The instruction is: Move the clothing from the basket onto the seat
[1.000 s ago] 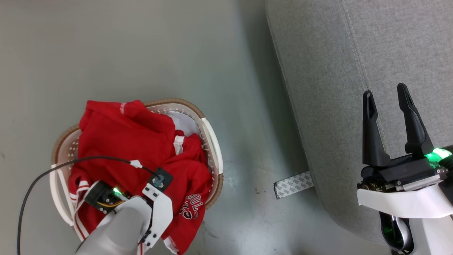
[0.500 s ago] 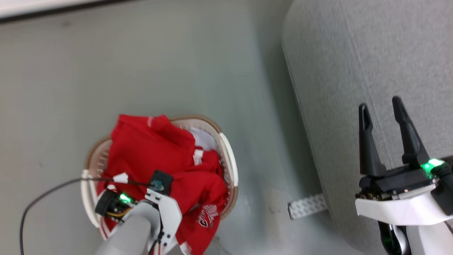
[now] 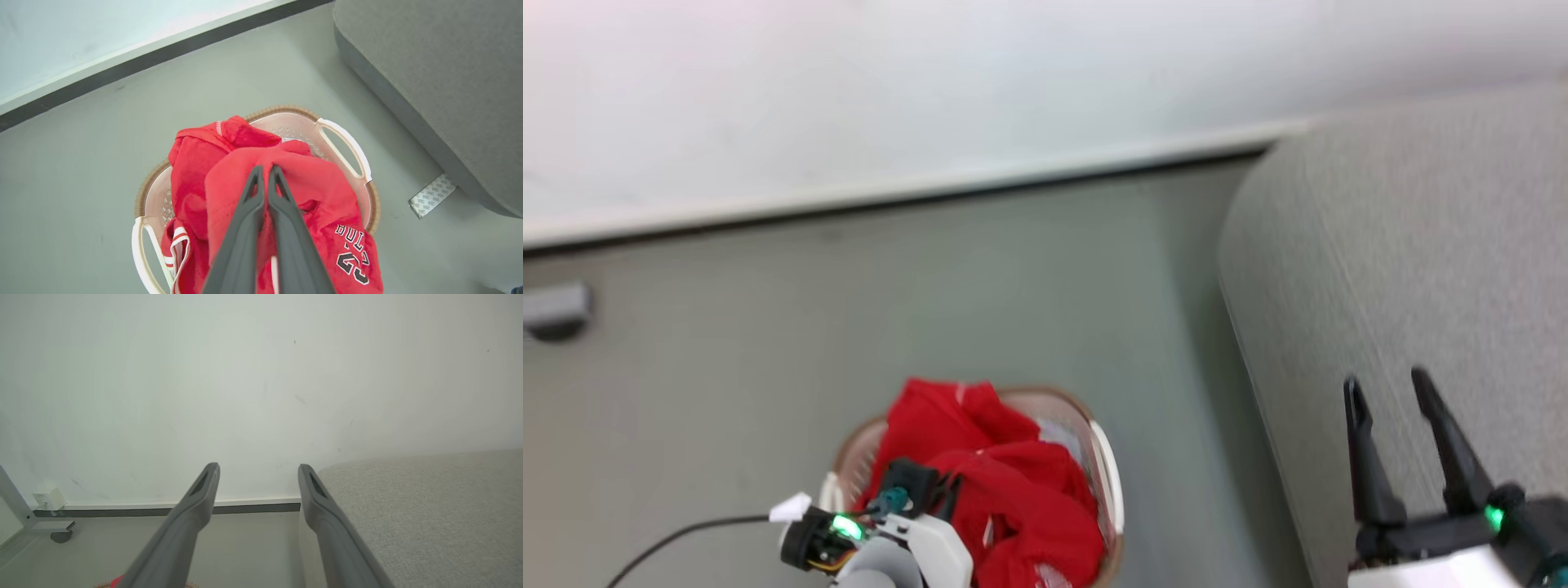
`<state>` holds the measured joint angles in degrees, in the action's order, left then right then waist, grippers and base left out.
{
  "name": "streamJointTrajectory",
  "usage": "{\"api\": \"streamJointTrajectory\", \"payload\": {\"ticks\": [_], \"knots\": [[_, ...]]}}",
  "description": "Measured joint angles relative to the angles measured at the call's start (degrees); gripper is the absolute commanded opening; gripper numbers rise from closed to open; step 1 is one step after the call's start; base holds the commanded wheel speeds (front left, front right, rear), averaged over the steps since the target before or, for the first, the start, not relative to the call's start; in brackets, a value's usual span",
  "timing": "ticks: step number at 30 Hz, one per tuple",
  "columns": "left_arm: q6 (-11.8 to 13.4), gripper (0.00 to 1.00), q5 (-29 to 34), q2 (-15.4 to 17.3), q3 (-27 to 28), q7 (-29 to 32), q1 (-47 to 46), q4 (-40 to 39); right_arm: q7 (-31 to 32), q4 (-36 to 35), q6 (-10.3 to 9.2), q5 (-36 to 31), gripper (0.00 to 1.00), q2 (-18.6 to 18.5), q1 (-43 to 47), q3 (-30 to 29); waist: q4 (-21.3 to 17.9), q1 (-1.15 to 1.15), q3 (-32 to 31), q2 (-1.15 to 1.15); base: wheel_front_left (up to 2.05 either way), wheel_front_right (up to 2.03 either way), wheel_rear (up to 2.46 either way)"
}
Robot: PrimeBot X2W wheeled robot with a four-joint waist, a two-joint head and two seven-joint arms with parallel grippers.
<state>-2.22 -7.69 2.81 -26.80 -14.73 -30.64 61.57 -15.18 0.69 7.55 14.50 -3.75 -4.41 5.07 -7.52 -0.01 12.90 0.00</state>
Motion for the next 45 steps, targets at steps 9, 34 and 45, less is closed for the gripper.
{"api": "streamJointTrajectory", "payload": {"ticks": [9,34,45], "knots": [[2.8,0.00,-1.8,0.1,-0.4,-0.3,3.2,-11.7,0.0,1.3,0.00,-0.4,1.00,0.2,6.4,-1.0,3.7,-0.01,-10.9,0.00,0.00,0.00,0.00],[5.6,0.00,-3.5,7.4,1.2,14.0,3.2,-53.7,0.0,0.8,0.00,0.2,1.00,-6.9,4.6,7.8,4.0,0.00,-15.3,0.01,0.00,0.00,0.00],[5.3,0.00,-3.3,5.2,-3.9,17.0,4.5,-60.0,0.0,3.2,0.00,3.4,1.00,-11.4,-4.0,21.9,4.9,0.00,-16.0,0.01,0.00,0.00,0.00]]}}
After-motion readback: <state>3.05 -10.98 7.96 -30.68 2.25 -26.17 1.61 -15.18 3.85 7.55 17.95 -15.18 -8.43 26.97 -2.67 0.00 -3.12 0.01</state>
